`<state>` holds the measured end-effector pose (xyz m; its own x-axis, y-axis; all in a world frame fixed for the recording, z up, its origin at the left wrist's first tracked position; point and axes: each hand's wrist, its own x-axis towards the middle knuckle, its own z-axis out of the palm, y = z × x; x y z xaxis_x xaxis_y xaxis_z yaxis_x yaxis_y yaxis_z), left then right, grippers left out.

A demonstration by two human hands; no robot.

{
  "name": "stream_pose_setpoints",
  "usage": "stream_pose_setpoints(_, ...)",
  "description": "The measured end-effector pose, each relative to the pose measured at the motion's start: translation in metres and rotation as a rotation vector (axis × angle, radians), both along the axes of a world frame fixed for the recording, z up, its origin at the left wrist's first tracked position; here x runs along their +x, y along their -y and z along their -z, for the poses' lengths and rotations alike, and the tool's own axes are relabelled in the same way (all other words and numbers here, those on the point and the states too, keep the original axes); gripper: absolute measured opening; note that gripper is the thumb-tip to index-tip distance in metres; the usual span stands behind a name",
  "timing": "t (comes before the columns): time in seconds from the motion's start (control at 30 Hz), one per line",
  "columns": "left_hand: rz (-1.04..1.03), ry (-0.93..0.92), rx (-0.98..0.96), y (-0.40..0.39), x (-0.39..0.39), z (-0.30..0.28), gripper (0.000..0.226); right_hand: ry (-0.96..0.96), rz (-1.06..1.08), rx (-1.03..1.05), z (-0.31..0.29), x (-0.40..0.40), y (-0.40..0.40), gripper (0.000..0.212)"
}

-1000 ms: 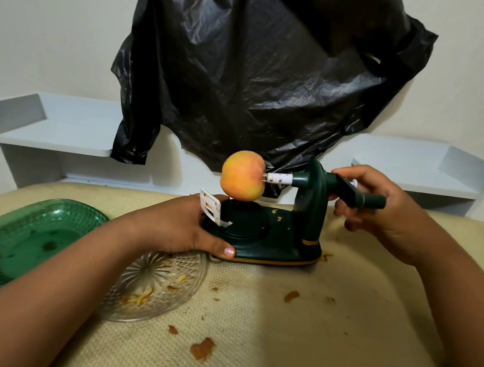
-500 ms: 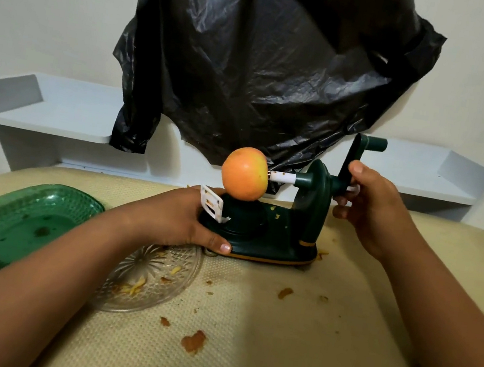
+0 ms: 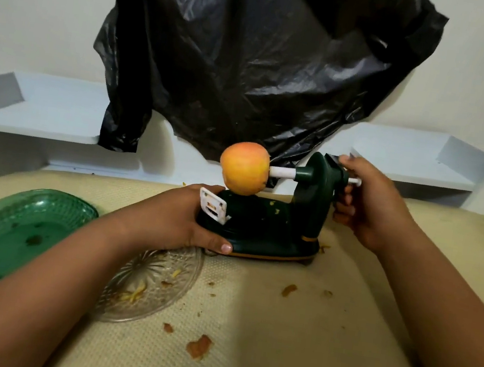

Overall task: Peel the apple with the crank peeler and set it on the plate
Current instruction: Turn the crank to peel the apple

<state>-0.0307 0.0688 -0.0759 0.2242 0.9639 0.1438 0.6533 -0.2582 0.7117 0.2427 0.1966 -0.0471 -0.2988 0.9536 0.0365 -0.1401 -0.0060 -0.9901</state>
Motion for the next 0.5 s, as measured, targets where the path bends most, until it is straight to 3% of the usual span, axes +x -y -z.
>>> stream_pose_setpoints(0.07, 0.003, -0.002, 0.003, 0.0, -0.002, -0.002, 0.067, -0.009, 0.182, 0.279, 0.005, -0.001, 0.004, 0.027)
stream_pose_setpoints(0.2, 0.005, 0.018, 0.002, 0.004, -0.006, -0.002, 0.067, 0.105, 0.189, 0.754, 0.017, -0.006, 0.013, 0.007)
stream_pose_setpoints(0.33, -0.004, 0.004, -0.008, 0.004, -0.008, -0.003, 0.065, 0.307, 0.111, 0.887, 0.02, -0.004, 0.013, 0.039)
stream_pose_setpoints(0.5, -0.021, -0.035, -0.033, 0.0, -0.007, -0.004, 0.068, 0.416, 0.152, 0.901, 0.02, 0.003, 0.009, 0.038)
